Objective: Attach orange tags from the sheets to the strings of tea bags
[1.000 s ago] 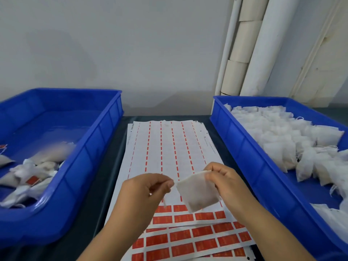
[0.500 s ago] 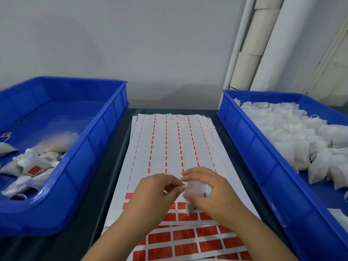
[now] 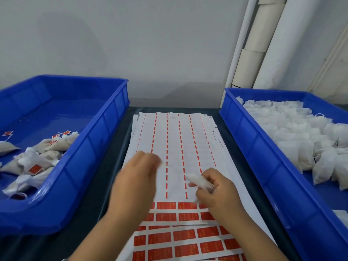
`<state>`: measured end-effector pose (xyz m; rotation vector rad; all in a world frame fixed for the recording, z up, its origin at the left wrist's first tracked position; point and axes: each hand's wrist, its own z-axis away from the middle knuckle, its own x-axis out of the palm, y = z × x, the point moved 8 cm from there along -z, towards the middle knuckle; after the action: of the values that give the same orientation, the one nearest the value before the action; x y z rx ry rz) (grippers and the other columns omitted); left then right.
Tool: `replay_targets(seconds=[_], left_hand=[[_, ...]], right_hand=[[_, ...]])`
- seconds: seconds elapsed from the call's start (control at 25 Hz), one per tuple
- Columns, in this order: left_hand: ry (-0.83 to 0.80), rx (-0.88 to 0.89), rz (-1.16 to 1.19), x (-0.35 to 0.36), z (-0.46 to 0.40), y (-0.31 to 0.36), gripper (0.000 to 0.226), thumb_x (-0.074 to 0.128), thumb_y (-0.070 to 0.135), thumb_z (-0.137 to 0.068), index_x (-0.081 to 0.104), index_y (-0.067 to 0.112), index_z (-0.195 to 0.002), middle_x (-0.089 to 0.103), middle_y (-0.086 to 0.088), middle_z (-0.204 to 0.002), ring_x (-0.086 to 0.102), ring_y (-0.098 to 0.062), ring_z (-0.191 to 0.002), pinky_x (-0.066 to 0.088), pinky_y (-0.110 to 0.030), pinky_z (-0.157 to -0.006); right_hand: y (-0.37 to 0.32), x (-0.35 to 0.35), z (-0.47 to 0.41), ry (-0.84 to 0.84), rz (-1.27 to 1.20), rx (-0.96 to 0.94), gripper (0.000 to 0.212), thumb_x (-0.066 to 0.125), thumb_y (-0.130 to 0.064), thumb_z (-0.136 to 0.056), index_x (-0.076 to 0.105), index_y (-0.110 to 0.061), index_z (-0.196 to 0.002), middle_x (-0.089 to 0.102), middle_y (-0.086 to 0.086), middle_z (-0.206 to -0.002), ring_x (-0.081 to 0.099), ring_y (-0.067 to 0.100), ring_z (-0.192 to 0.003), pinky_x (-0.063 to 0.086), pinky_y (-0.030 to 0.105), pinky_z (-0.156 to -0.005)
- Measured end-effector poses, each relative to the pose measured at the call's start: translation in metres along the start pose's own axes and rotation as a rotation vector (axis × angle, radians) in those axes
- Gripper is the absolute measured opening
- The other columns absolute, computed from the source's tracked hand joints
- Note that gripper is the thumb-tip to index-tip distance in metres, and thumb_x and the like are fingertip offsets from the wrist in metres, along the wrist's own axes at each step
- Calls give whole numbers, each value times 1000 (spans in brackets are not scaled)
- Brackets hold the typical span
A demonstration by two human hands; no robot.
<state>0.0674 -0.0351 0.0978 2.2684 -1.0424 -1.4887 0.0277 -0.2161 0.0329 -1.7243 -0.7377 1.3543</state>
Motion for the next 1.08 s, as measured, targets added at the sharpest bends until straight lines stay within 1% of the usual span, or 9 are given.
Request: replay_targets(seconds=[0.24,0.36,0.44,0.52,0.6,0.68,0.8,0.96,1.08], left_hand=[[67,-143,-5,1,-9,-36,18,57,22,-89,64,25,-106,52,18,-94,52,-5,-84,42,-16,-74],[41,-183,-2,6,-6,-46,18,58,23,-89,63,28,-105,54,18,-94,53,-4,-83,43,-17,-75],[-47,-190,-22,19,4,-48,18,56,27,-90,62,32,-107,53,20,-93,53,-2,-84,45,-16,-79],[-211,-101,-69,40,21,-36,20,52,34,-92,60,37,-110,48,24,-92,50,2,-87,43,-12,-84],[-353,28,-74,56,42,-16,23,48,41,-92,61,39,-111,45,27,-92,45,6,-87,35,-3,-81],[-429,118,-47,62,56,1,24,47,44,-92,62,38,-109,43,28,-88,41,9,-85,30,1,-73],[-398,152,99,53,56,16,8,55,42,-86,61,41,-90,42,30,-83,41,9,-95,34,-1,-73],[-342,119,260,42,37,19,13,54,40,-86,47,46,-78,34,37,-110,39,14,-102,40,-2,-74],[-399,52,417,49,26,19,16,49,32,-92,49,45,-82,41,39,-112,42,18,-104,43,-3,-80]], right_hand=[[9,29,14,-381,13,204,3,62,-34,-87,60,-34,-85,64,-19,-81,64,-1,-78,47,9,-54],[2,44,28,-629,-353,288,16,58,-26,-83,74,-30,-79,66,-11,-70,62,4,-69,50,18,-70],[-9,38,23,-558,-796,272,21,55,-16,-80,76,-15,-83,69,4,-75,60,10,-63,52,25,-78],[-7,28,13,-380,-1011,273,24,52,-12,-88,76,-12,-89,72,9,-95,59,10,-58,53,28,-76],[3,23,9,-230,-832,264,31,47,-14,-96,75,-29,-94,71,-5,-106,66,12,-68,54,27,-77],[0,20,8,-178,-453,176,36,48,-24,-97,68,-53,-92,66,-27,-109,66,0,-87,52,19,-79],[-10,25,11,-240,-216,48,30,49,-33,-94,67,-54,-84,60,-41,-103,55,-17,-95,45,1,-65],[-6,31,16,-329,-196,99,18,51,-48,-86,67,-39,-83,67,-23,-81,63,-2,-83,48,7,-62],[-7,38,19,-440,-200,106,31,52,-24,-94,67,-40,-73,67,-14,-73,64,1,-76,49,9,-61]])
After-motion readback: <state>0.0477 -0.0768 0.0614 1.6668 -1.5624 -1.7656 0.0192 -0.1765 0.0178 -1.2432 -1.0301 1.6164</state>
